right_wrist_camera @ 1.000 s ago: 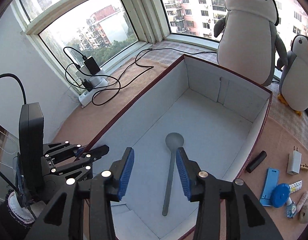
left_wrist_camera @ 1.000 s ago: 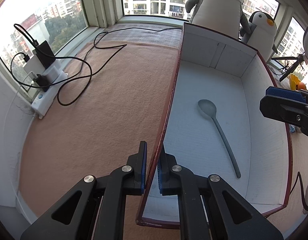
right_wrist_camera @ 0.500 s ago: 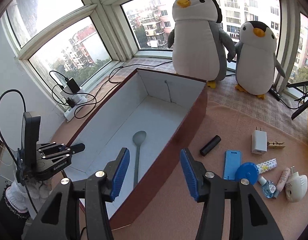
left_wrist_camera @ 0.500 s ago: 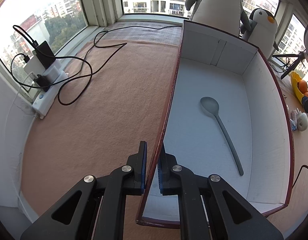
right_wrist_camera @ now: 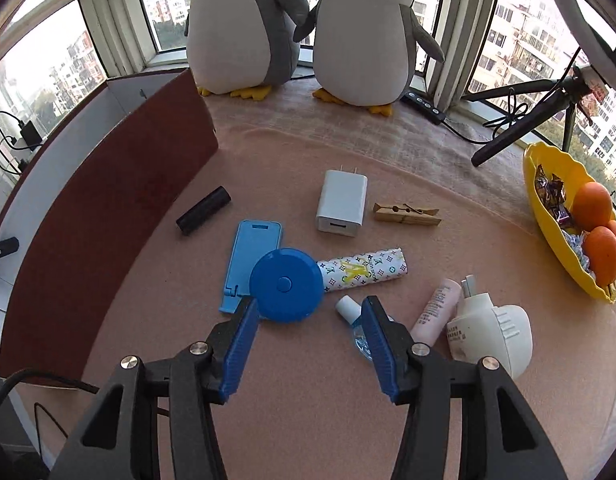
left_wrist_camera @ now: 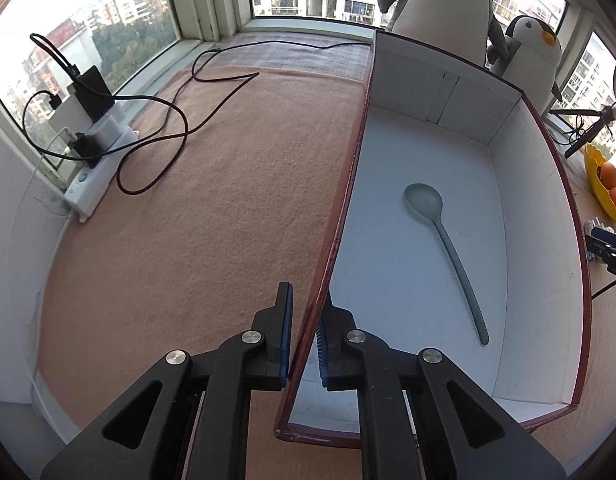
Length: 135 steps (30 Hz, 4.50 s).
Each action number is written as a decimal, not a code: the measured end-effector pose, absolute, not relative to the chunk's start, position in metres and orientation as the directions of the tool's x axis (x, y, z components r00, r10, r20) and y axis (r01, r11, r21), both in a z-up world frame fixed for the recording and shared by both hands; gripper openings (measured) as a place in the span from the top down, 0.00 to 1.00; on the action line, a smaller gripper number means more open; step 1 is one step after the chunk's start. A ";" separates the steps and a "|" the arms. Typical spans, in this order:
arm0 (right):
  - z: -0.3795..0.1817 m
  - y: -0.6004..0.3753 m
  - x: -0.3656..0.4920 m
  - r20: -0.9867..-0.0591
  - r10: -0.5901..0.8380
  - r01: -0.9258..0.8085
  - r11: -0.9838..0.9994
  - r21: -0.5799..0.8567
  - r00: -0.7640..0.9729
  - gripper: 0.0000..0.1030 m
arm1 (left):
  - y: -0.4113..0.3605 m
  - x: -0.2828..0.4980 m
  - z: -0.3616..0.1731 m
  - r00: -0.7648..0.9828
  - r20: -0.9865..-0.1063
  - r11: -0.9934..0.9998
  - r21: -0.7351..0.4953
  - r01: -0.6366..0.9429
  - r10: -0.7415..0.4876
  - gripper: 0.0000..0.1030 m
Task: Organize rigid objects
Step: 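Move the right gripper back toward the blue tape measure, then grasp the blue tape measure with the right gripper, then carry the tape measure into the box and release it beside the spoon, then move the right gripper toward the white night-light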
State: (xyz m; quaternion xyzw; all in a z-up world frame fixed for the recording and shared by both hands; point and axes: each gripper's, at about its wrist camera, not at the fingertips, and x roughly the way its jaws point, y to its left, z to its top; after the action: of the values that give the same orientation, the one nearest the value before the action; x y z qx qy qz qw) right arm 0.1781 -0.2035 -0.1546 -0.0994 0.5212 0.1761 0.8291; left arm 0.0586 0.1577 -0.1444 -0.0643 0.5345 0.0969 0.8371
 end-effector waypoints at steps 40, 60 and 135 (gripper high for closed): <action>-0.187 -0.173 0.198 -0.940 0.147 -0.434 0.901 0.000 0.306 0.55 | 0.155 0.050 -0.144 0.400 -0.911 0.968 -0.008 -0.250 0.096 0.86; -0.056 -0.111 0.135 -0.798 0.383 -0.567 0.821 0.064 0.465 0.55 | 0.157 0.050 -0.141 0.421 -0.902 0.969 -0.016 -0.247 0.092 0.87; -0.059 -0.022 0.096 -0.795 0.398 -0.669 0.743 -0.013 0.458 0.24 | 0.158 0.049 -0.140 0.452 -0.887 0.976 -0.004 -0.216 0.096 0.92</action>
State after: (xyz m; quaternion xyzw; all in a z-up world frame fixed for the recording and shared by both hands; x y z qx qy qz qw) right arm 0.0961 -0.0216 -0.0594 -0.1643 0.4117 0.3183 0.8380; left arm 0.0489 0.1579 -0.1404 -0.0579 0.5151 0.0917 0.8502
